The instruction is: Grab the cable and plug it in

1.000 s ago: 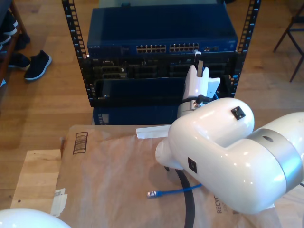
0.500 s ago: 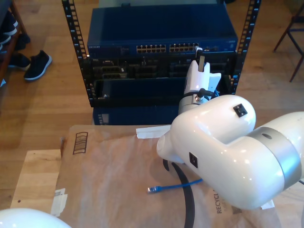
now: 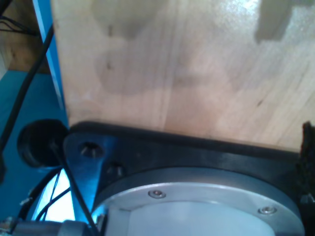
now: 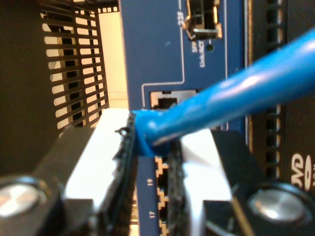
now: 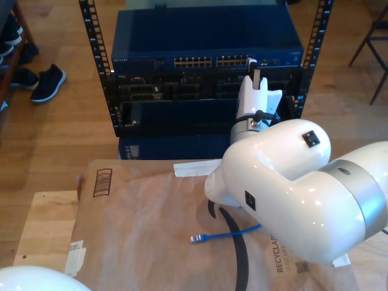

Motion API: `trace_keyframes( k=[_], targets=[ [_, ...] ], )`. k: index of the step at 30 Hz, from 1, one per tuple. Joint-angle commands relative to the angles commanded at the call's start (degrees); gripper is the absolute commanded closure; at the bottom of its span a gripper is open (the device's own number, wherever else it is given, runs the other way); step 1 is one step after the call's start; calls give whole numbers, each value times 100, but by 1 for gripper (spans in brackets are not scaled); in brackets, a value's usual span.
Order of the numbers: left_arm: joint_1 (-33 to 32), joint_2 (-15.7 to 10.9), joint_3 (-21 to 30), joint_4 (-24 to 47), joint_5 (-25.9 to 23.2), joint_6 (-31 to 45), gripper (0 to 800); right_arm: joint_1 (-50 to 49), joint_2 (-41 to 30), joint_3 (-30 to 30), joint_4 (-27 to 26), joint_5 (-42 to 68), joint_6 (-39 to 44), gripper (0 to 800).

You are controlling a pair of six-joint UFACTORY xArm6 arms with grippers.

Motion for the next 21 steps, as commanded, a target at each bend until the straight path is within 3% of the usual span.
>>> trace_keyframes(
  k=[21],
  targets=[
    [0,0,0,0,0,0,0,-9,-26,26,-9,-9,-229,800]
  ],
)
